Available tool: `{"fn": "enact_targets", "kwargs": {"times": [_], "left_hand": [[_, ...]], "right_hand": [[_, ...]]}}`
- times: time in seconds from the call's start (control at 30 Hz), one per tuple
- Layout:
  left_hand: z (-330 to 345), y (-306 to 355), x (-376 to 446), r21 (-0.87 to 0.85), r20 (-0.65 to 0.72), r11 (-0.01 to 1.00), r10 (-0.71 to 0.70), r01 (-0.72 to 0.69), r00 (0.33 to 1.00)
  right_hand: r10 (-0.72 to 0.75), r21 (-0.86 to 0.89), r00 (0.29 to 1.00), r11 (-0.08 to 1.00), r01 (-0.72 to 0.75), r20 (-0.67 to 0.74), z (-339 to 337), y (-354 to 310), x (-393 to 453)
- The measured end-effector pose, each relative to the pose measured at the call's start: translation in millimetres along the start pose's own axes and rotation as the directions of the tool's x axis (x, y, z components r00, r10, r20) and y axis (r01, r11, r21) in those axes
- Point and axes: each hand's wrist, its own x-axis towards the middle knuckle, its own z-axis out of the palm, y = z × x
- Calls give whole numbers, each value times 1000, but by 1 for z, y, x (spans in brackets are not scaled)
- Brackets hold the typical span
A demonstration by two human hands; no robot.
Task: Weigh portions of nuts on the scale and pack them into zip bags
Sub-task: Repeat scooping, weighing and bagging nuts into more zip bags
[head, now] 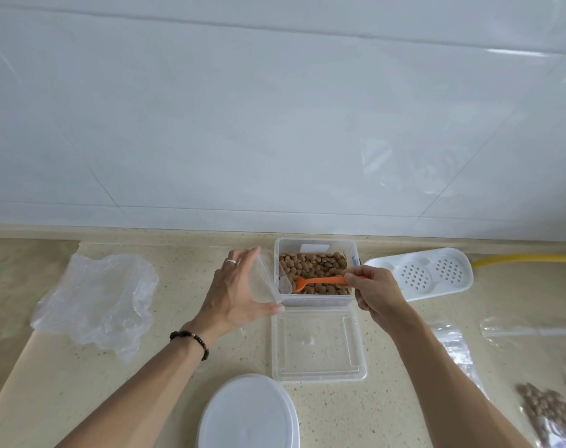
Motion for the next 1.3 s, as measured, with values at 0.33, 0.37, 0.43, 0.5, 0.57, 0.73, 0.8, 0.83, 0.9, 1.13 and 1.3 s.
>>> {"fn": "enact_targets", "kwargs": {"times": [0.33, 0.37, 0.43, 0.5, 0.57, 0.73, 0.8, 0.83, 0.9, 1.13, 1.3], "left_hand": [[4, 22, 21, -14, -26, 999, 49, -49, 998], [6, 26, 23, -12, -32, 999, 52, -53, 998], [8, 34, 27, 2, -51, 998, 59, -59, 997], [10, 42, 31, 21, -63, 998, 66, -65, 996], [12, 48, 33, 29, -74, 996, 86, -84, 994], [15, 63, 36, 22, -118, 990, 139, -138, 983], [16, 67, 35, 23, -130, 989, 150, -149, 980], [17, 68, 35, 25, -136, 989, 151, -149, 979], [18, 68, 34, 27, -147, 990, 141, -139, 979], [22, 67, 36, 19, -143, 996, 94, -92, 985], [25, 62, 35, -45, -137, 994, 97, -104, 986]], "right_hand": [[-61, 131, 994, 989, 72, -90, -35, -20, -6], [-80, 127, 992, 988, 92, -99, -41, -25, -8], [-123, 106, 987, 985, 134, -108, -51, -37, -11], [-166, 80, 982, 982, 173, -95, -58, -48, -17], [-205, 43, 977, 977, 208, -67, -58, -59, -24], [-323, -202, 946, 925, 321, 25, -39, -77, -40], [-410, -316, 910, 857, 408, 62, -33, -84, -48], [-459, -355, 886, 818, 453, 72, -31, -87, -52], [-534, -410, 841, 749, 520, 90, -30, -91, -56], [-623, -528, 763, 596, 605, 172, -31, -91, -66], [-653, -518, 748, 602, 608, 119, -28, -87, -66]]}}
